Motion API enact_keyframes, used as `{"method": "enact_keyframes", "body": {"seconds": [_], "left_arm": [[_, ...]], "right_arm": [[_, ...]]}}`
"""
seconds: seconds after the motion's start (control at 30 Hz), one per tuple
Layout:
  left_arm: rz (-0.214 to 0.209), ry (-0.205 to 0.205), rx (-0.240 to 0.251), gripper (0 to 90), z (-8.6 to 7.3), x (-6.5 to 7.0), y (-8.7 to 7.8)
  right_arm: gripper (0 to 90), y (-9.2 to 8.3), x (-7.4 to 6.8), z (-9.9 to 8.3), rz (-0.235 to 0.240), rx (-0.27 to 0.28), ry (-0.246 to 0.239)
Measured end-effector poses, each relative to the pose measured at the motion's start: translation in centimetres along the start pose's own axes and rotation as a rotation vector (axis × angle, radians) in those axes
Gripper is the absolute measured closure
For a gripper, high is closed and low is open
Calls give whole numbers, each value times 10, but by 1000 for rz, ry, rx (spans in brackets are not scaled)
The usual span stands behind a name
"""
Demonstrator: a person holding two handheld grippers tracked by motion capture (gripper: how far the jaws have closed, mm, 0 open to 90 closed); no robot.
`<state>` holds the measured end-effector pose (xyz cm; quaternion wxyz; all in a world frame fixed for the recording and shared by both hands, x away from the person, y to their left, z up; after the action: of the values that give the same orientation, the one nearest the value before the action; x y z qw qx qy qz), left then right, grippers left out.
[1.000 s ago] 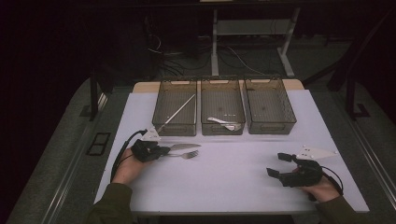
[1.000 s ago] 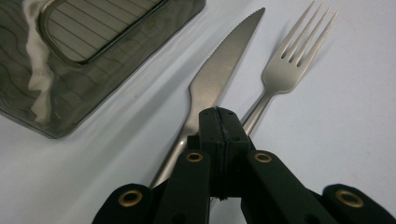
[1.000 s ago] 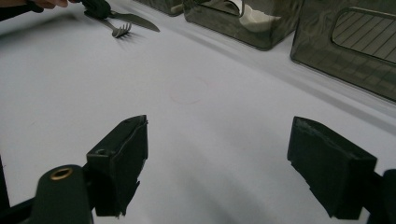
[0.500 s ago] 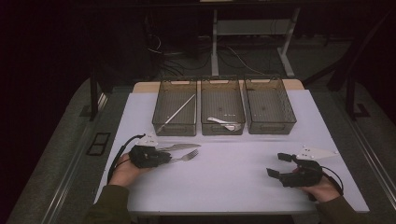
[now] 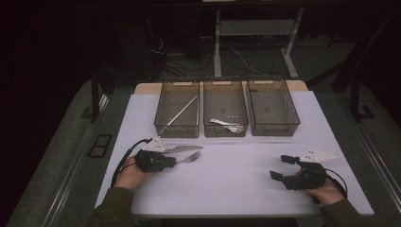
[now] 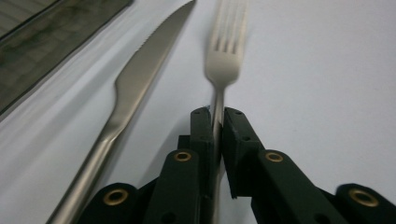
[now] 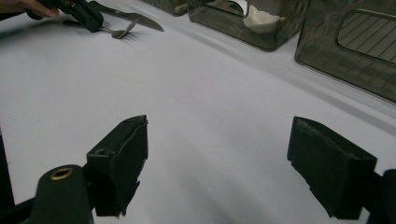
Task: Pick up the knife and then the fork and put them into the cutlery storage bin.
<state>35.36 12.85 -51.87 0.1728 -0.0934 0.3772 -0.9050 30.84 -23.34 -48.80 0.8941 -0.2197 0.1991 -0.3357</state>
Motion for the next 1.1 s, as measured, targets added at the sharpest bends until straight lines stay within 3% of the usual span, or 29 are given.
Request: {"method": "enact_keyframes", "body": {"seconds": [0.2, 0.33, 0.47, 0.73, 0.97, 1.1], "left_arm": [[11, -9, -8, 838, 1, 2, 0], [-6, 2, 4, 838, 6, 8, 0], [-1, -2, 41, 838, 17, 13, -5], [12, -4, 60, 838, 41, 28, -2], [-1, 1, 89, 838, 67, 48, 7], [16, 11, 108, 838, 81, 57, 13]], "right_arm": [[201, 0, -1, 0, 2, 0, -2], [201, 0, -1, 1, 4, 3, -2], [201, 0, -2, 2, 7, 4, 0], [202, 3, -11, 14, 32, -2, 26], [282, 16, -27, 34, 89, 9, 44], [333, 26, -36, 42, 120, 7, 47]]}}
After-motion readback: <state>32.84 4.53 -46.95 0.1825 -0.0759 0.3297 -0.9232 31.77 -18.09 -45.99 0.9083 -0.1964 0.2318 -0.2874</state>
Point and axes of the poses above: each handheld gripper's, and its own axes: y roughly forward along the jaws, z roughly out of its top, x roughly to its right, the point moved 10 cm from there along y, roughly forward along the jaws, and after that the axes turned 3 degrees about y, right-handed, at the moved point
